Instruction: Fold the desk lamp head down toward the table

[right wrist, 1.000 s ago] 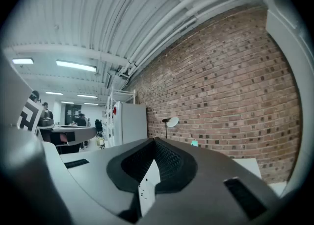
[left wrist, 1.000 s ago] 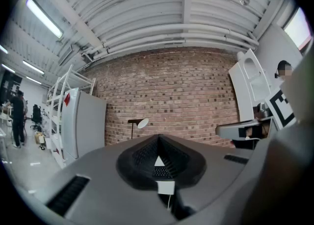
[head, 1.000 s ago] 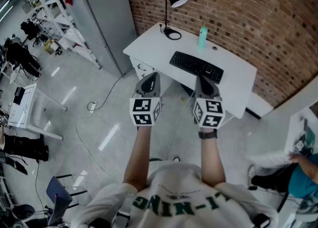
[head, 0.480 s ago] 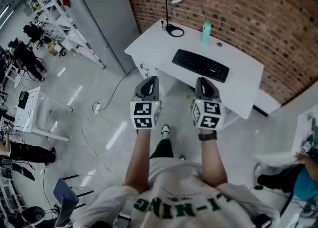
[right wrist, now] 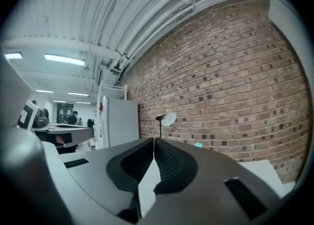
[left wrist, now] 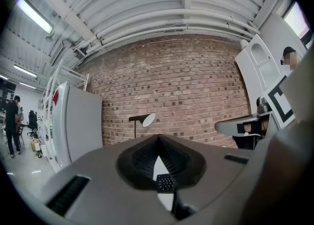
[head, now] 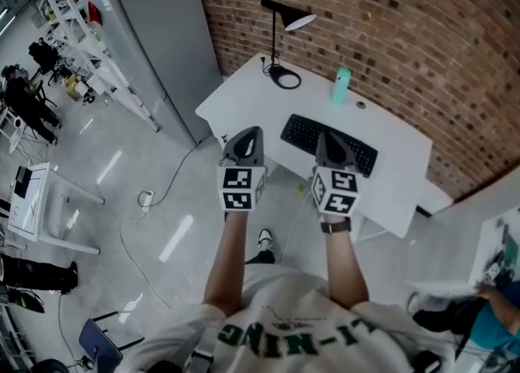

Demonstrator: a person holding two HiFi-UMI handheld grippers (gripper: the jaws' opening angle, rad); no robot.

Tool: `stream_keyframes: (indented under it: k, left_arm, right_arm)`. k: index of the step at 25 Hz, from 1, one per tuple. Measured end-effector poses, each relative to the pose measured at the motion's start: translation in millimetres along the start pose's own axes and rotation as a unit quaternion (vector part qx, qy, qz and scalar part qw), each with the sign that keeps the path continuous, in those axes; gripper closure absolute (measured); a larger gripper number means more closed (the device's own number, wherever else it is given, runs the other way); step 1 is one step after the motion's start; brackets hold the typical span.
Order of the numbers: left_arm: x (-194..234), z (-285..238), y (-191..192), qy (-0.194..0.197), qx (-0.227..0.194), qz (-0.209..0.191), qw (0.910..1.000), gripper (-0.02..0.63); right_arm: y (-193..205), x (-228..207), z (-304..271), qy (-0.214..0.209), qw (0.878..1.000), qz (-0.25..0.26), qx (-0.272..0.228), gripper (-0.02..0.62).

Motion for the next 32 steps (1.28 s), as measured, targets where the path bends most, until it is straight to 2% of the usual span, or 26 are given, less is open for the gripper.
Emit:
stream_keyframes:
  k: [7, 13, 16, 24, 32]
  left_arm:
    - [64, -76, -14, 0.011, -0.014, -0.002, 0.9998, 0.607]
    - [116, -133, -10, 0.013, -0.009, 0.008, 0.9999, 0.607]
    - [134, -152, -14, 0.016, -0.011, 0.014, 0.9997, 0.607]
    - [159, -214, 2, 0.033, 0.001, 0.039, 0.9987, 0.607]
    - [176, -298, -17, 0.043, 0.003, 0.011, 0.9990, 0.607]
  right_arm:
    - [-24, 9, -91, 0.012, 1.000, 0.009, -0.004, 0.589]
    - [-19, 18, -175, 0.005, 0.999, 0.008, 0.046, 0.590]
    - [-29, 22, -205, 0.002, 0.999, 0.008, 0.046, 0.589]
    - [-46, 13, -269, -0.007, 0.999, 0.005, 0.033, 0.589]
    - [-83, -26, -345, -0.003, 1.000, -0.014, 0.002, 0.589]
Point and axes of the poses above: the fingertips, and each gripper's own axes: z backward along the fingers, x to its left, y out of its underside, the point moved 7 cm from there along z, backward along the fingers, and after that the axes turned 1 degree about x, right-handed, at the moved point
